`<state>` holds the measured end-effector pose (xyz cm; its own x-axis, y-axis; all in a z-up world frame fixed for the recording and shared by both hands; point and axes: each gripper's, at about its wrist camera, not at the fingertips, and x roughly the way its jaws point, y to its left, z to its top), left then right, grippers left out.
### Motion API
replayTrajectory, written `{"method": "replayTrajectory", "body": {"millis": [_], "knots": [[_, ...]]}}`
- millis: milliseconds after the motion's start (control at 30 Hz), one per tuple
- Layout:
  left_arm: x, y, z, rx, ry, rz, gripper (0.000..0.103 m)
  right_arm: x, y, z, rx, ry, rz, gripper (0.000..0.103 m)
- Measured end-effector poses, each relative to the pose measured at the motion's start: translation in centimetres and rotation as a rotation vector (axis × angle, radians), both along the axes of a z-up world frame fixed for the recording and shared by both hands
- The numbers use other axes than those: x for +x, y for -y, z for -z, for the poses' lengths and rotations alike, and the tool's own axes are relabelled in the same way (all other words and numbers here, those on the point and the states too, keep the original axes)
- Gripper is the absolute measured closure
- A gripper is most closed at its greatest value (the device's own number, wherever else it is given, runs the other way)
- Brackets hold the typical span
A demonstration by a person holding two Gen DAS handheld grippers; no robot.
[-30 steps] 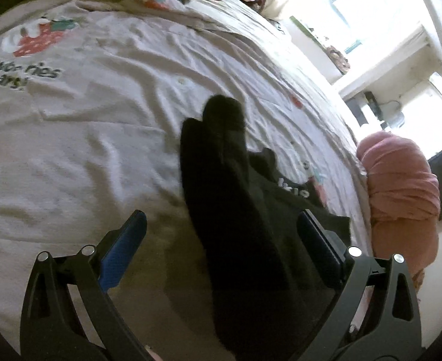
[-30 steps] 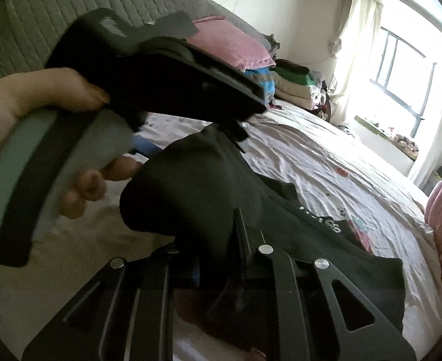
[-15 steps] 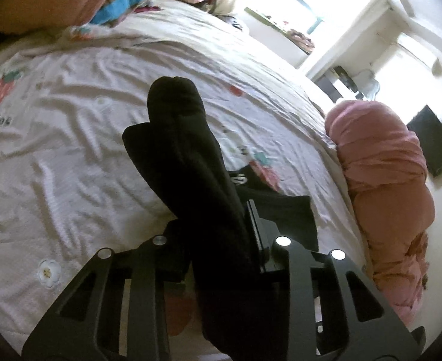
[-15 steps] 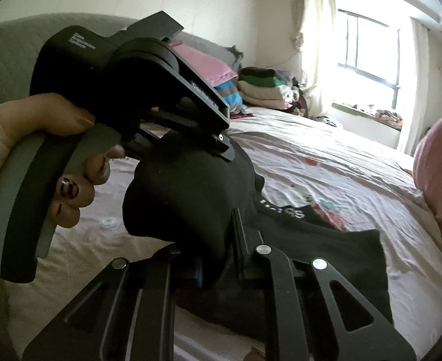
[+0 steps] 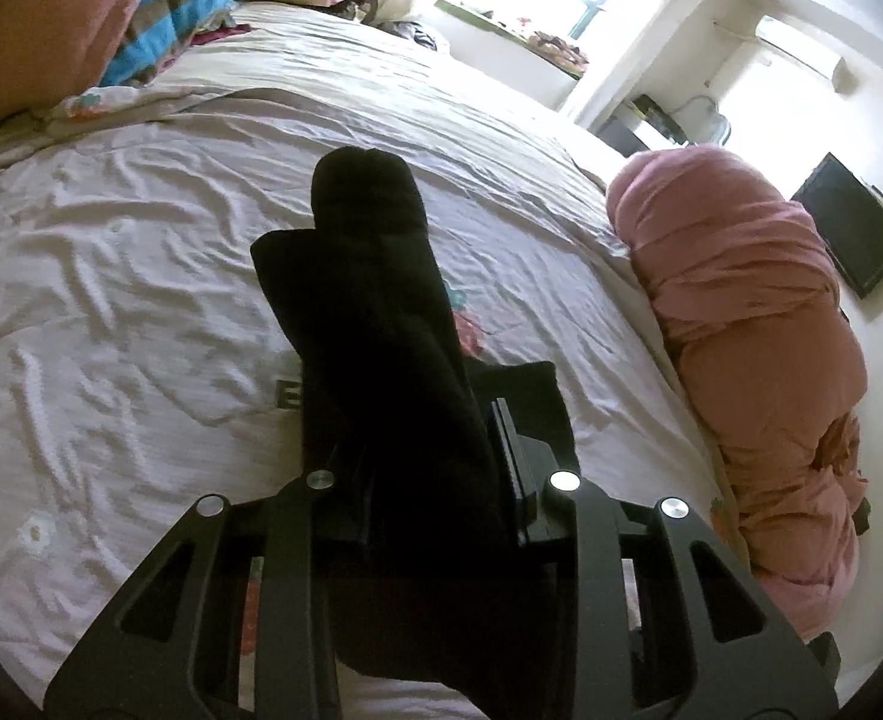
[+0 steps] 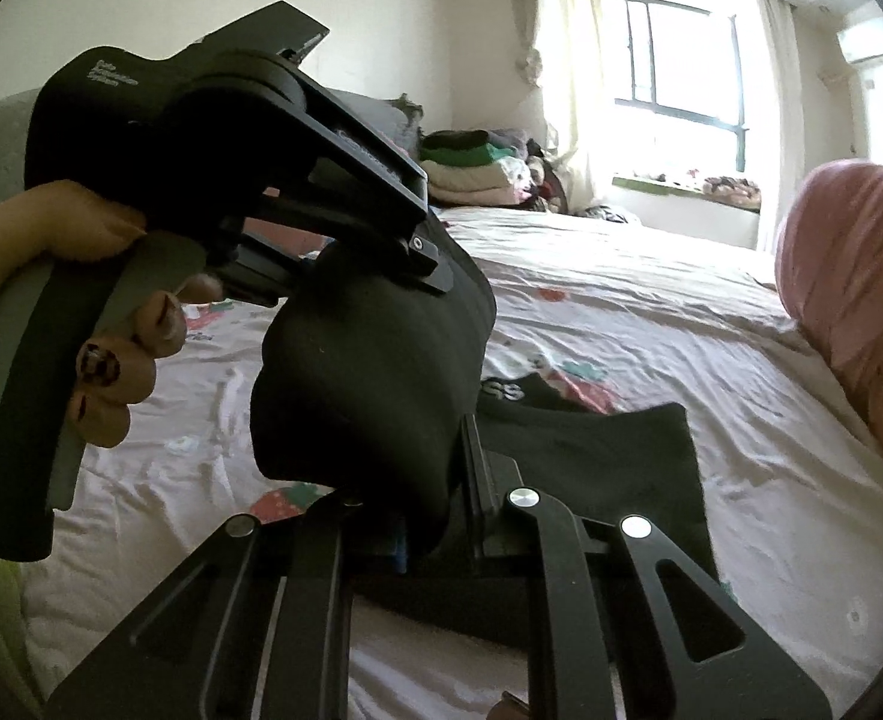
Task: Fold small clothes
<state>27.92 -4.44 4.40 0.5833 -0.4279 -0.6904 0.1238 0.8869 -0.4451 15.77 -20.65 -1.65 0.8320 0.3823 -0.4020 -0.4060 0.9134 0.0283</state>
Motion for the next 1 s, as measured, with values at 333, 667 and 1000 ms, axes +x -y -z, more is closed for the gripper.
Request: {"method": "replayTrajectory", "body": {"millis": [333,667,1000], "knots": [[0.8,3.5,1.5,0.015,-0.036,0.041,0.080,0.7,3.2,1.5,0.070,-0.094,0.039,0.091],[2.7,6.0,4.0,0.039,-0.122,0.058,0.071,2.8,6.6,3.8,0.241,-0.276,0.047,0.091],[2.9,4.9,5.5,-0.063,-0.089,0.052,0.019,4.4,10.5,8.2,0.485,-0.545,0.104,0.086]]}}
